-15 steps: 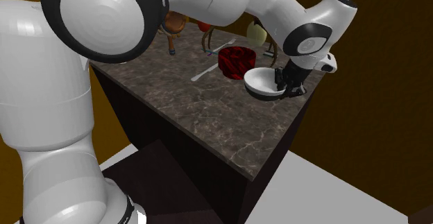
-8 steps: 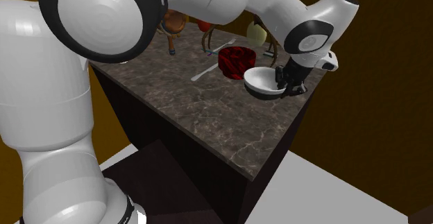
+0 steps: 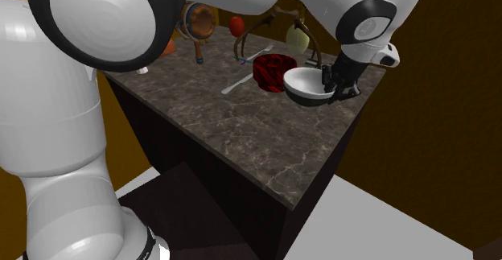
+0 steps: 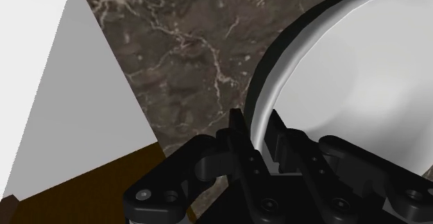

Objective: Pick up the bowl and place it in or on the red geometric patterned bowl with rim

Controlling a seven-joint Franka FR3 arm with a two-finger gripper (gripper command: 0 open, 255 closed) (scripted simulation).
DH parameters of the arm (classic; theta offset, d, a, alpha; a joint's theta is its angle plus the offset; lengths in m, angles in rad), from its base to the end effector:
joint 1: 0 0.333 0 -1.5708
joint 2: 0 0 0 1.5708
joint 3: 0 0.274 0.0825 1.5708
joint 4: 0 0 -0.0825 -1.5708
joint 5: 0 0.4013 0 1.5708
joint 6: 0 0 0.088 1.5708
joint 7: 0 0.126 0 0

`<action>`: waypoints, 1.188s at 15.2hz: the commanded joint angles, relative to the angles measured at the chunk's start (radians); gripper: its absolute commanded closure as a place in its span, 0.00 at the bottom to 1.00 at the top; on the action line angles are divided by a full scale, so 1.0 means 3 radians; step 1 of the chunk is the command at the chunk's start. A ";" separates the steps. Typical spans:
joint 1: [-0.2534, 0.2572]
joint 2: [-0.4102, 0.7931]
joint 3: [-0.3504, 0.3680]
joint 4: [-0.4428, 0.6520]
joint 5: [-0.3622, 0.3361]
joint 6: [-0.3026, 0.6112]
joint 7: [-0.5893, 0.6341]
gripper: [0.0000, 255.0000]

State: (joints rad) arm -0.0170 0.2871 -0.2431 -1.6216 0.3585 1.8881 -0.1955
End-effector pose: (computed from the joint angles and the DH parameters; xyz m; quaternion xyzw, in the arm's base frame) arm 0.6383 -0.1253 0.3978 -0.9872 0.0841 -0.0258 0.1330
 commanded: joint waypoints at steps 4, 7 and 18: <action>-0.0008 -0.0022 -0.0007 0.0195 -0.0026 -0.0207 0.0064 1.00; -0.0015 -0.0030 -0.0011 0.0316 -0.0037 -0.0332 0.0099 1.00; -0.0056 0.0009 -0.0022 0.0858 -0.0050 -0.0821 0.0222 1.00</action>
State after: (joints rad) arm -0.0318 0.2896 -0.2488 -1.3801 0.3434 1.6573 -0.1314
